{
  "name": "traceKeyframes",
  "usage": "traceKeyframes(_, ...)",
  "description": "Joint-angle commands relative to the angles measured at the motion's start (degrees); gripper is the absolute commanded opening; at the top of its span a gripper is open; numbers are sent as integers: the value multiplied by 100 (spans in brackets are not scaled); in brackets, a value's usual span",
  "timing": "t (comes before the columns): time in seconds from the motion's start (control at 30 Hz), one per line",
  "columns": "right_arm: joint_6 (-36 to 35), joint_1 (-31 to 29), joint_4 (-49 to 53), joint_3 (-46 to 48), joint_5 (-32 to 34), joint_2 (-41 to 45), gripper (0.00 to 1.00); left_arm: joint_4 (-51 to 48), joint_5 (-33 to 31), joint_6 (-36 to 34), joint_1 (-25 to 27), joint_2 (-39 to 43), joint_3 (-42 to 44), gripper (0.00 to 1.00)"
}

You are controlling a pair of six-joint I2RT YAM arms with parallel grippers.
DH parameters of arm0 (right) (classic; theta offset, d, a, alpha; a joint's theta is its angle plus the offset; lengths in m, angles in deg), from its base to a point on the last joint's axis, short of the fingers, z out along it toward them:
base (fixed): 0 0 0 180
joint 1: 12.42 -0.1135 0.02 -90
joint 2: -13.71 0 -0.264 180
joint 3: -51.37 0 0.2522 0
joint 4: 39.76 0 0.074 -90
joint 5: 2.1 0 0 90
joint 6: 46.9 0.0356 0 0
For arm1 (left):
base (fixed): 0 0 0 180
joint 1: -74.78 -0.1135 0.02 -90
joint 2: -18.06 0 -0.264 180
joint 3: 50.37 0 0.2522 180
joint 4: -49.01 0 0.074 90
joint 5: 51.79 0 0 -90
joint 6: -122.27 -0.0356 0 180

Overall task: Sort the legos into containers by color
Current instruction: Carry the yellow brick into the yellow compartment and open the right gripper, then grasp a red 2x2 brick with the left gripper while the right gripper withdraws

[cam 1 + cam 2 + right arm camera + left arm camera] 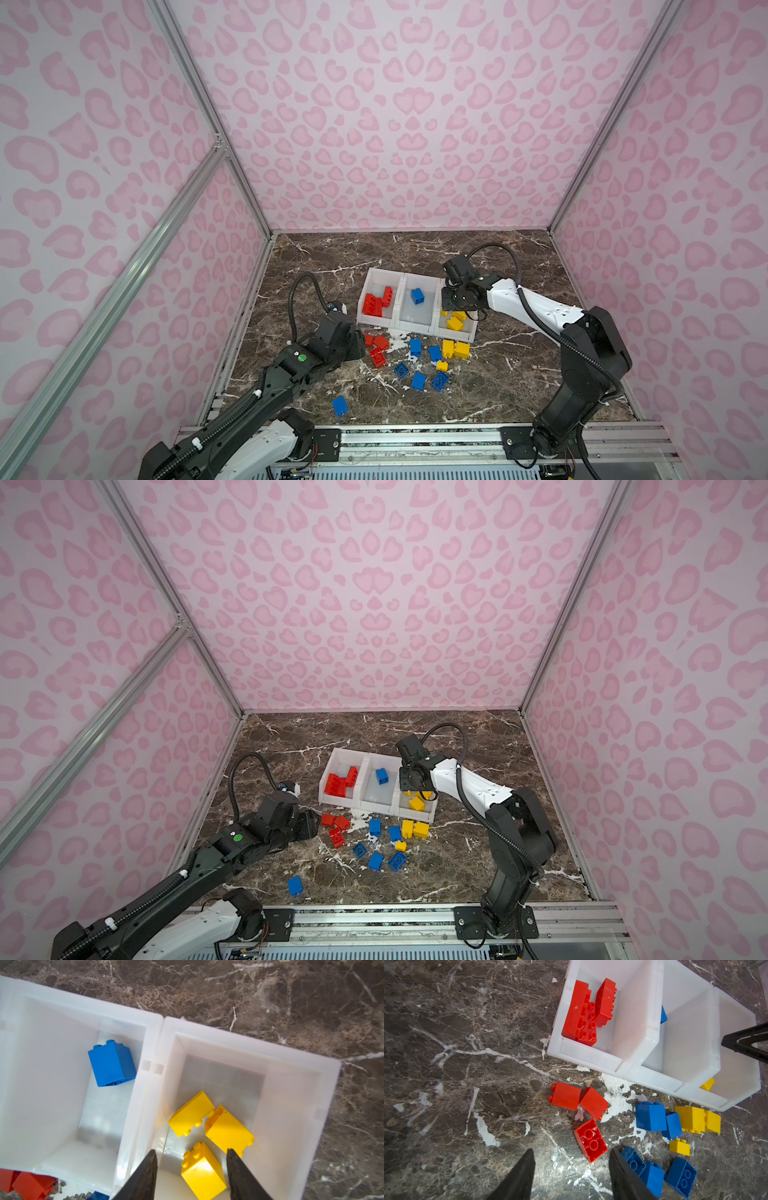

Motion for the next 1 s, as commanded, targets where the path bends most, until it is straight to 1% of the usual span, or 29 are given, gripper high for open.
traceKeyframes(0.0,-41,12,27,45,17,38,55,-36,-73,41,13,-18,0,59)
traceKeyframes(0.57,31,7,-30,223,-100,257,55,25,-47,103,111,-156,57,60)
traceKeyframes(0.77,119,-5,-85,459,-165,539,55,169,-5,160,281,-472,33,60)
traceKeyframes(0.97,255,-73,-40,809,-88,1027,55,404,15,235,469,-955,-4,61)
